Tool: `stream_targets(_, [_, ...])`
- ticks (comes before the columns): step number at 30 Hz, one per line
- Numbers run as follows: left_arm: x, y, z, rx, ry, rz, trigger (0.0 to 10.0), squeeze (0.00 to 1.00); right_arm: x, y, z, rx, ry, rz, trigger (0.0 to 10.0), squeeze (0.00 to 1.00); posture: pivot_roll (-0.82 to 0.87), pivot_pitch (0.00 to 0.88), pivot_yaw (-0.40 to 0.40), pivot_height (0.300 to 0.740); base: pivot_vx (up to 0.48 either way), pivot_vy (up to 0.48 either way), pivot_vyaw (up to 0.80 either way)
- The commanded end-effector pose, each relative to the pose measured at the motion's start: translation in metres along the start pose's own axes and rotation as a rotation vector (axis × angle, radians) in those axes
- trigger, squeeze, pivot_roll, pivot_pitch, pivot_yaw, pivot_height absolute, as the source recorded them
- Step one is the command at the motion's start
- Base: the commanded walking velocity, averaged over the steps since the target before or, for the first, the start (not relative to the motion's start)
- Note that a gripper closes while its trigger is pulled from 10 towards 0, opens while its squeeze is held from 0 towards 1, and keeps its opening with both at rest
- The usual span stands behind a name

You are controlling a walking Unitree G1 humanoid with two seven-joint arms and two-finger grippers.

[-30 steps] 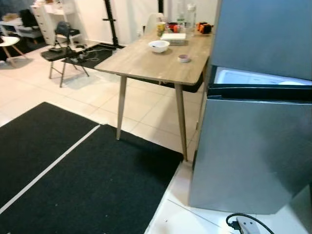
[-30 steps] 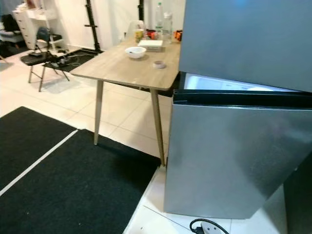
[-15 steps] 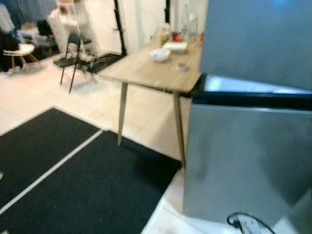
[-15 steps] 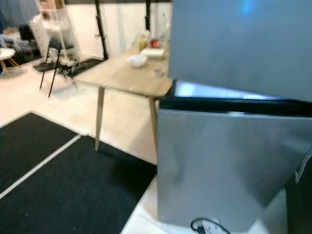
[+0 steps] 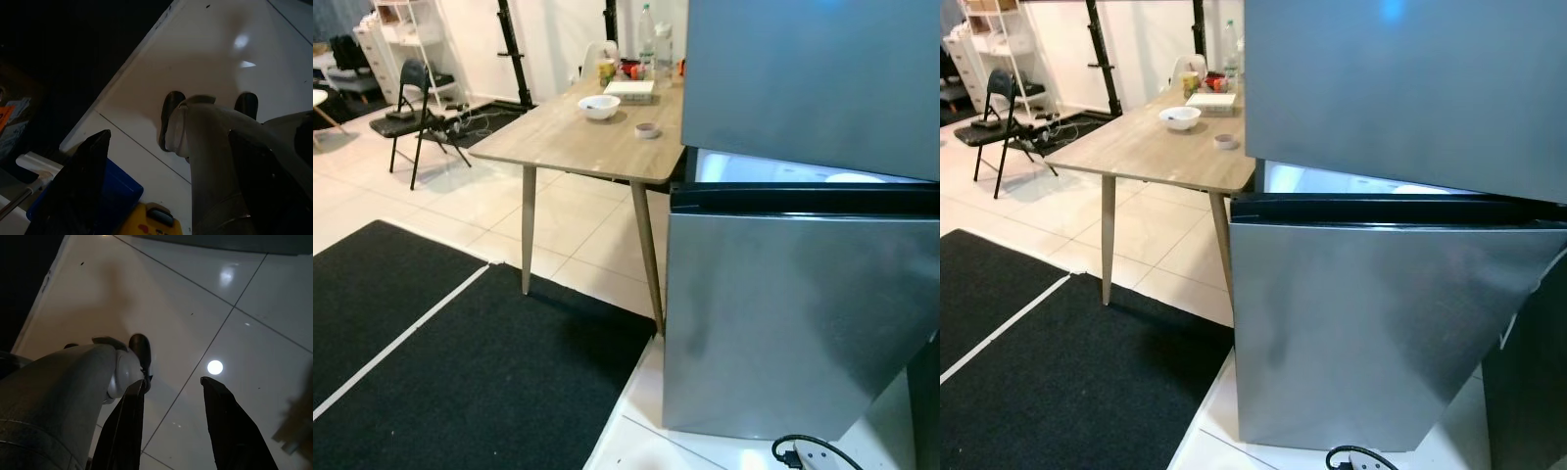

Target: Restocking fridge

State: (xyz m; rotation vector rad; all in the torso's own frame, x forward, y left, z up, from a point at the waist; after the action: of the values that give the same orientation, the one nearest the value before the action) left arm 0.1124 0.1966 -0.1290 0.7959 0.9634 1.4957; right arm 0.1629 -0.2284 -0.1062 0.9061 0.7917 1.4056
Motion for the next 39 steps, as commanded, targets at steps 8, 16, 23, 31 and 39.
stream_targets(8, [0.002,-0.001,0.008,-0.021,-0.026,0.003,10.0,0.00,0.000,-0.001,-0.001,0.023,0.010,-0.014,10.0,0.00,-0.08,0.000,0.020,0.740,0.278,0.000,-0.28])
stream_targets(16, [0.003,-0.001,0.009,-0.023,-0.024,0.003,10.0,0.00,0.000,-0.001,0.000,0.012,0.003,-0.023,10.0,0.00,-0.08,0.000,0.020,0.740,0.278,0.000,-0.50])
stream_targets(23, [0.002,-0.001,0.009,-0.024,-0.023,0.000,10.0,0.00,0.000,-0.001,0.001,0.009,0.004,-0.025,10.0,0.00,-0.08,0.000,0.020,0.740,0.185,0.000,0.00])
stream_targets(31, [0.001,-0.001,0.009,-0.024,-0.011,-0.004,10.0,0.00,-0.002,0.000,0.014,-0.057,-0.012,-0.024,10.0,0.00,-0.08,0.000,0.018,0.740,0.000,0.000,0.00])
stream_targets(39, [0.001,-0.001,0.007,-0.018,-0.012,-0.004,10.0,0.00,-0.004,0.001,0.054,-0.217,-0.099,-0.006,10.0,0.00,-0.08,0.000,0.017,0.740,0.000,0.000,0.00])
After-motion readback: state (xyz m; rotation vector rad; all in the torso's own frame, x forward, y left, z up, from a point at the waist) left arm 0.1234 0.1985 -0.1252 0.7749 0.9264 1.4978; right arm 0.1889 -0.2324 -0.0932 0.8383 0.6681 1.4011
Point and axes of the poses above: a point about 5 cm out from each wrist's last joint towards the gripper, its own y axis pointing back from the gripper into the wrist, its own z axis along the axis of the wrist's last joint, x = y × z, the point moved 2 cm from there along -y, pointing out of the wrist towards the gripper, and after that the axes turned 6 degrees about -y, right-handed, at the moved point
